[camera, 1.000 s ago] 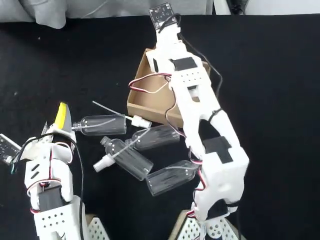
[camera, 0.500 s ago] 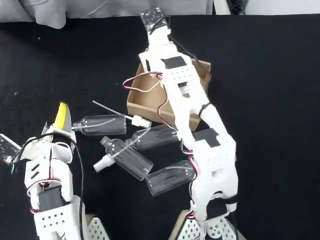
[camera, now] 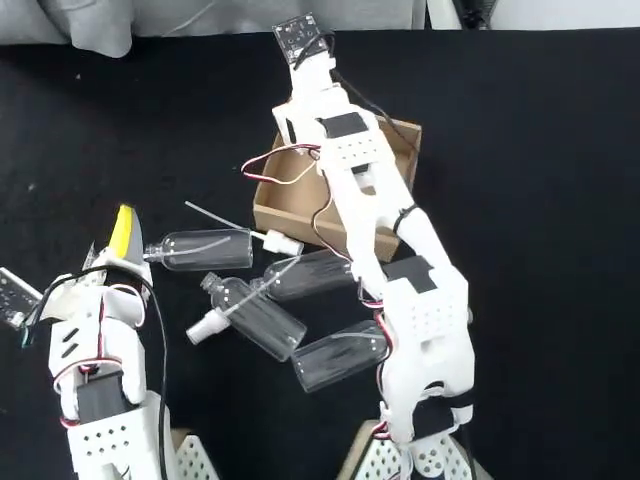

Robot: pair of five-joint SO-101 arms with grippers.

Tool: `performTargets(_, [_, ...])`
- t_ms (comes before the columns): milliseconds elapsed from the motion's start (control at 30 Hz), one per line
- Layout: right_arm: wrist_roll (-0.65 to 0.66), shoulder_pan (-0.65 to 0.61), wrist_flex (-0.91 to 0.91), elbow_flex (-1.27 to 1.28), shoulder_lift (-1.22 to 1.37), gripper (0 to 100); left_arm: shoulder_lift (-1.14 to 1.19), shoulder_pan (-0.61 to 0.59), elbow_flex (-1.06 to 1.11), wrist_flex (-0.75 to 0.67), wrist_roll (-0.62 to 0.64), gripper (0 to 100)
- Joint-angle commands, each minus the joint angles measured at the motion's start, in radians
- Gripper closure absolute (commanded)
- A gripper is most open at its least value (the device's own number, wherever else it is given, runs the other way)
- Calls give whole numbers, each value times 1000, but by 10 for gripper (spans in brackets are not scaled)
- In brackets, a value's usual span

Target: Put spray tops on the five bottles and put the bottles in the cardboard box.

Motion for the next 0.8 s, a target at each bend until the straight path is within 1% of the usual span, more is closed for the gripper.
performTargets(0, [-6,-23,28,-76,-19,868,-15,-8,19,-21,-2,757])
performTargets(67, [-6,-25,43,-76,-24,833,-15,-8,19,-21,-2,757])
performTargets(200, [-6,-25,48,-74,-21,724,-15,-8,19,-21,-2,757])
performTargets(267, [-6,-25,48,-70,-21,691,-15,-8,19,-21,-2,757])
performTargets(467, [-6,-25,55,-71,-22,683,-15,-7,19,-21,-2,757])
performTargets(667, [-6,-44,160,-136,-24,681,-15,-7,19,-21,-2,757])
performTargets(767, [-9,-46,224,-179,-24,631,-15,-10,19,-21,-2,757])
